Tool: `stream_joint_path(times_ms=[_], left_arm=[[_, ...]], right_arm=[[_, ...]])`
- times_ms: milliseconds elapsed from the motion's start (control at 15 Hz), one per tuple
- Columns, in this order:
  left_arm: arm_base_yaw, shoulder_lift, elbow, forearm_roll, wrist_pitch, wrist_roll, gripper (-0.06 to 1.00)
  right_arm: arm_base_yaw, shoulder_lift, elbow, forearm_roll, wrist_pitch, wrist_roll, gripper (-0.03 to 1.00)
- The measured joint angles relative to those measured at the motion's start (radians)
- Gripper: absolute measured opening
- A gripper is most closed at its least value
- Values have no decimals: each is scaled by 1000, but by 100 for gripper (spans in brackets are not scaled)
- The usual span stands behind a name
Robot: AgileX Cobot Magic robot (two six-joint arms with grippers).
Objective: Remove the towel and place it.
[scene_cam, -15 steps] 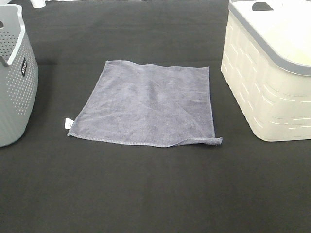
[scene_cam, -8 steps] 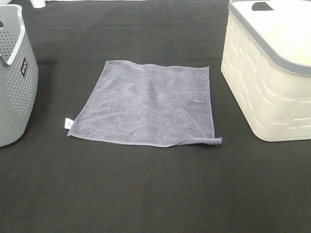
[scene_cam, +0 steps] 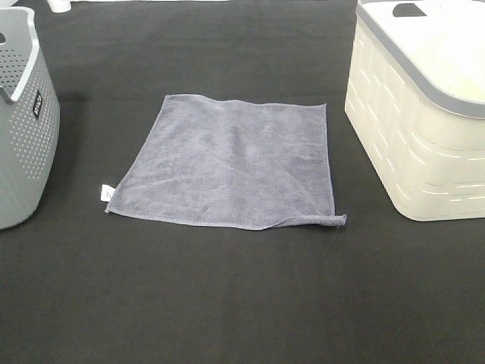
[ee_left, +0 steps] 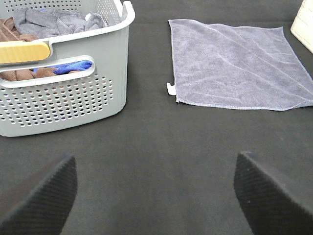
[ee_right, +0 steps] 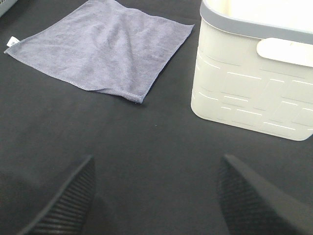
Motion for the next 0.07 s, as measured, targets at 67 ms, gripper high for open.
stream_joint_path(times_ms=[67], left_arm=[[0,0,0,0,0,0,81]], right_arm=[[0,0,0,0,0,0,70]])
